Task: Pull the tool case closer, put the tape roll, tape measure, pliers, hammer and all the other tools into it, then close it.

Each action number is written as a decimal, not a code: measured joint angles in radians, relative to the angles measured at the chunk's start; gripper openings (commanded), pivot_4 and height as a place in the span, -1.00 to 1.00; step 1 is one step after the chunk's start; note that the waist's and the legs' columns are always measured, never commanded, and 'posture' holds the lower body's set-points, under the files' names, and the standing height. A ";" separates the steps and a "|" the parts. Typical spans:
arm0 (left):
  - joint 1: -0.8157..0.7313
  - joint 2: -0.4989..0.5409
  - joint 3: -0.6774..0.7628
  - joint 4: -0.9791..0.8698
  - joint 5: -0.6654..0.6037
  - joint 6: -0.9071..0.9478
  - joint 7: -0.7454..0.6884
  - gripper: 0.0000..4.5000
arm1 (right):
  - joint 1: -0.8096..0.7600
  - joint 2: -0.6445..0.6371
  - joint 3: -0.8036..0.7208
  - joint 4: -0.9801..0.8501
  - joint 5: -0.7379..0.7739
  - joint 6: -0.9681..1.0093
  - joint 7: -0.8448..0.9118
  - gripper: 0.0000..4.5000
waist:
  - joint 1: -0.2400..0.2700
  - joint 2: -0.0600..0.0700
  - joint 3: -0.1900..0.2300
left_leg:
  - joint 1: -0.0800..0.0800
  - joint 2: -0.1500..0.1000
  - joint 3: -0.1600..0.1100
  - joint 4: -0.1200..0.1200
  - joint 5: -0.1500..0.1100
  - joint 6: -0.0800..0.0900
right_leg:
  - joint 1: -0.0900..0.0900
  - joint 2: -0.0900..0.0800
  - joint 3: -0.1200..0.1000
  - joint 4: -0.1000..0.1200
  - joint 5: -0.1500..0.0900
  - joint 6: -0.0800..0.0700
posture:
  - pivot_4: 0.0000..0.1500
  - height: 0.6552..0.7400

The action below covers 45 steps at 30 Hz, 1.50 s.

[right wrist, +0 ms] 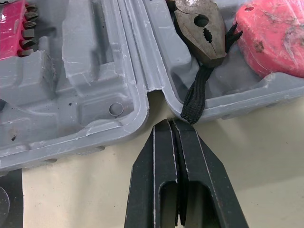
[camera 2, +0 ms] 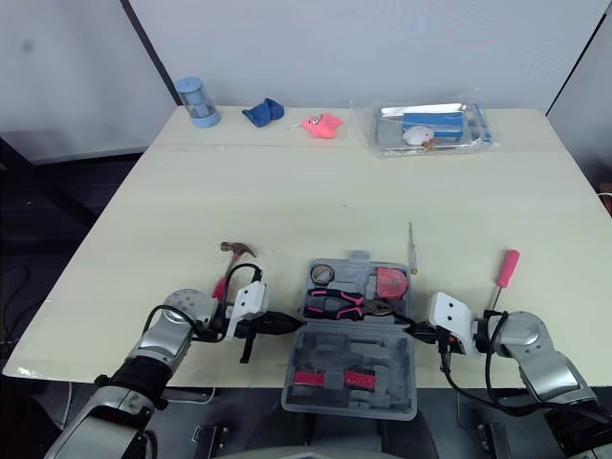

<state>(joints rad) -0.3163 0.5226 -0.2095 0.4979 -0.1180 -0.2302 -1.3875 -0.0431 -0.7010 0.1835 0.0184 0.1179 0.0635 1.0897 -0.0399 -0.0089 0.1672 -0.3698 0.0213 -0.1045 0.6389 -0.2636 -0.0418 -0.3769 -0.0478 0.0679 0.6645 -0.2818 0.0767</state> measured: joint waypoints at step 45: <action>-0.076 -0.028 0.005 0.029 0.022 0.091 0.142 -0.96 | -0.144 0.090 -0.004 0.199 -0.042 -0.096 -0.060 -1.00 | -0.004 0.000 0.000 | 0.000 0.000 0.000 0.003 0.000 0.000 | 0.000 0.000 0.000 0.001 0.001 0.001 | 1.00 1.00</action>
<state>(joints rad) -0.3919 0.4942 -0.2046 0.5268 -0.0965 -0.1390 -1.2459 -0.1874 -0.6113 0.1793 0.2173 0.0763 -0.0328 1.0292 -0.0440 -0.0091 0.1672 -0.3701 0.0212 -0.1050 0.6422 -0.2634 -0.0419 -0.3765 -0.0476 0.0679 0.6657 -0.2811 0.0775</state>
